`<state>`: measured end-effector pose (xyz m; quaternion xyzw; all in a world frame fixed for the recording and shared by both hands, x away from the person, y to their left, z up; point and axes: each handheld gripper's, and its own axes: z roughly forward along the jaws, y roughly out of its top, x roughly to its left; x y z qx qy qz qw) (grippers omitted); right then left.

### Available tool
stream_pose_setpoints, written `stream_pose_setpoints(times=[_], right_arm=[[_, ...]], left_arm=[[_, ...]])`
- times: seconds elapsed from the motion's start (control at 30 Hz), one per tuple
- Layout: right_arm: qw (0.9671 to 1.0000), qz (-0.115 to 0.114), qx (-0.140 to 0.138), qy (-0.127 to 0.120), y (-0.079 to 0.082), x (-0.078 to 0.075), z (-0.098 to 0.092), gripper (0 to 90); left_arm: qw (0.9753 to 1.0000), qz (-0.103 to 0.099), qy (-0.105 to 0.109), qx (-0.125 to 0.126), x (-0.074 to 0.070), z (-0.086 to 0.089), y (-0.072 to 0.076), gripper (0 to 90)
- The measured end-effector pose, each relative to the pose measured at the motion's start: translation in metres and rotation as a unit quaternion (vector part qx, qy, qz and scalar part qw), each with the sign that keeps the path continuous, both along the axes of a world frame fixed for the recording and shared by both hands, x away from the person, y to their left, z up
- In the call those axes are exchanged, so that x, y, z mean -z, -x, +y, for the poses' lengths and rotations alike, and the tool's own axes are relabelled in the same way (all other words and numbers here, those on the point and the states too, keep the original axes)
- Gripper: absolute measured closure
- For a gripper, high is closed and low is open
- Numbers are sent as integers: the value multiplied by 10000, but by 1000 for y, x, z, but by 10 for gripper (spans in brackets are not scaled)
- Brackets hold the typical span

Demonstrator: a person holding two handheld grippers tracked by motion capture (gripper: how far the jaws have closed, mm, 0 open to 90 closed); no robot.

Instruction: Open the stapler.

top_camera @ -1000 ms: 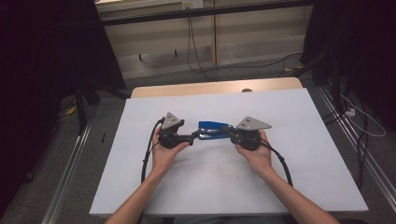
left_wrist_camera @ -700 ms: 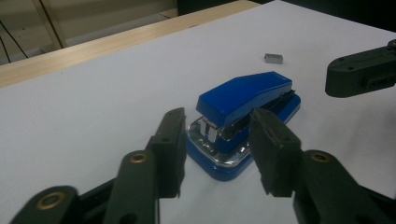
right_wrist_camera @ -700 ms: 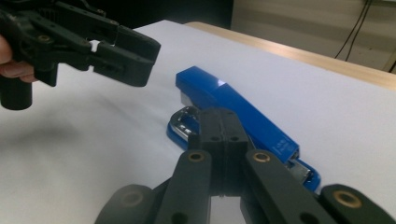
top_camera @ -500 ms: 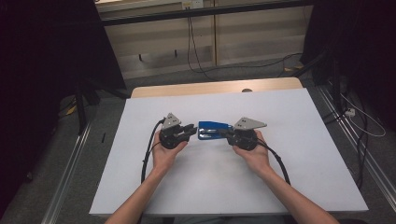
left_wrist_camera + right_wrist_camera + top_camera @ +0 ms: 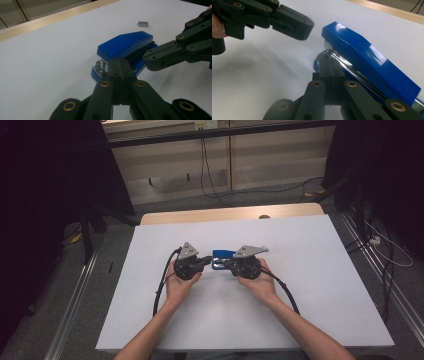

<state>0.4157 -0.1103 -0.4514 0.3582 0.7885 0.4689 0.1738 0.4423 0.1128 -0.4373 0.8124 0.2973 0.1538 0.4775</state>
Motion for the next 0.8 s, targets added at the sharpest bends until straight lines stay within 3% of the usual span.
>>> stream_pose_setpoints(times=[0.33,0.8], right_arm=[[9995,58,35,305,-7,6,9,900],[9992,88,169,345,-13,9,8,900]], left_arm=[[9998,118,-54,-159,7,-3,-7,900],[9992,218,-212,-275,11,-6,-14,900]])
